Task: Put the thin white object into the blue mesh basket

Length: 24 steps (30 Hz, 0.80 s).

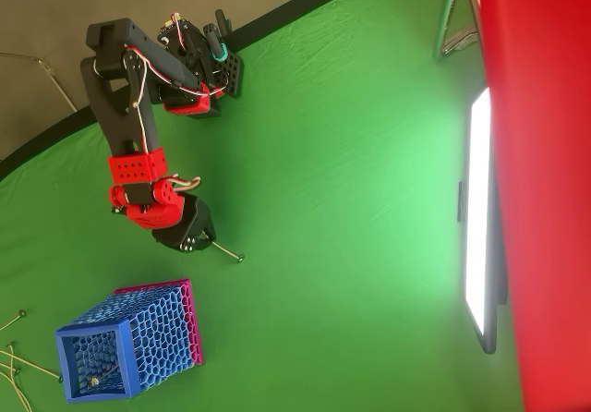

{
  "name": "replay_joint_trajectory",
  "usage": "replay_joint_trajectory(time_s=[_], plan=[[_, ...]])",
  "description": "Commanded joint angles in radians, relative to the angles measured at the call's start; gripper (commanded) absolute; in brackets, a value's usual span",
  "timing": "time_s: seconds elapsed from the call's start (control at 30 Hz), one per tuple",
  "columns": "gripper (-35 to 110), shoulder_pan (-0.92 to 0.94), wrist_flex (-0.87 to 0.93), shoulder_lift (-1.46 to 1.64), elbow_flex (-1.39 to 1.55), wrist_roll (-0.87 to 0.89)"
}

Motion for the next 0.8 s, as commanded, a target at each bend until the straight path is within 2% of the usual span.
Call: replay_joint_trajectory(time_s=[0.0, 0.27, 0.43, 0.77], plan=[[11, 0.015, 0.018, -0.092, -0.120, 0.023], [13, 0.011, 0.026, -0.221, -0.212, 0.083], [16, -0.005, 0.120, -0.291, -0.308, 0.109], [22, -0.035, 0.127, -0.416, -0.377, 0.156]])
